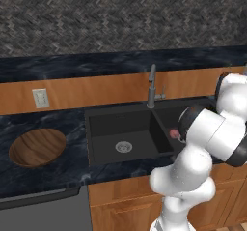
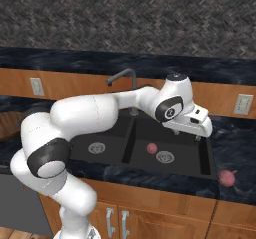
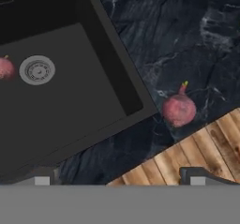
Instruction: Remove the onion and onion from the sink. Then move the bowl and cup from the counter to the sink for washing.
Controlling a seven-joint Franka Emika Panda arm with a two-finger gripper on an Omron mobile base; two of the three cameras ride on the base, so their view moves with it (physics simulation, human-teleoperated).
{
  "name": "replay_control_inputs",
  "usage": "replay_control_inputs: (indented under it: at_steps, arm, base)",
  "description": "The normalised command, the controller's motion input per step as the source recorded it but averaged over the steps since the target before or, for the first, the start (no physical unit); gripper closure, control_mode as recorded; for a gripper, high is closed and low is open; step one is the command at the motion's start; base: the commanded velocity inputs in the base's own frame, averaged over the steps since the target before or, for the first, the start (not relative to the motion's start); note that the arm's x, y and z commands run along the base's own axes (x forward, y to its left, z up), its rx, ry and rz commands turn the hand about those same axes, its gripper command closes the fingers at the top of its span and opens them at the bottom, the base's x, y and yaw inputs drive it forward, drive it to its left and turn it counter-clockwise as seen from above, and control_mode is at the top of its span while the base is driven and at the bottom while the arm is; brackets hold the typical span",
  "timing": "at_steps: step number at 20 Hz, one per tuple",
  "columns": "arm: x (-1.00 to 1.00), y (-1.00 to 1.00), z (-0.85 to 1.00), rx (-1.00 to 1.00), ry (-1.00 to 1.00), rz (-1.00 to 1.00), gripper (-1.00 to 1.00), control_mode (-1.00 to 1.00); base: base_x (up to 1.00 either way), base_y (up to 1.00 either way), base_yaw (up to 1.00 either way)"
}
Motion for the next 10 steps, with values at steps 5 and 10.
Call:
replay_control_inputs:
  at_steps: [5,10]
  arm:
    - [0.43,0.21,0.11,-0.13,0.07,0.01,-1.00,-1.00]
    - [0.40,0.22,0.14,-0.07,0.18,0.05,-1.00,-1.00]
  base:
    - [0.00,0.00,0.00]
    - [0.00,0.00,0.00]
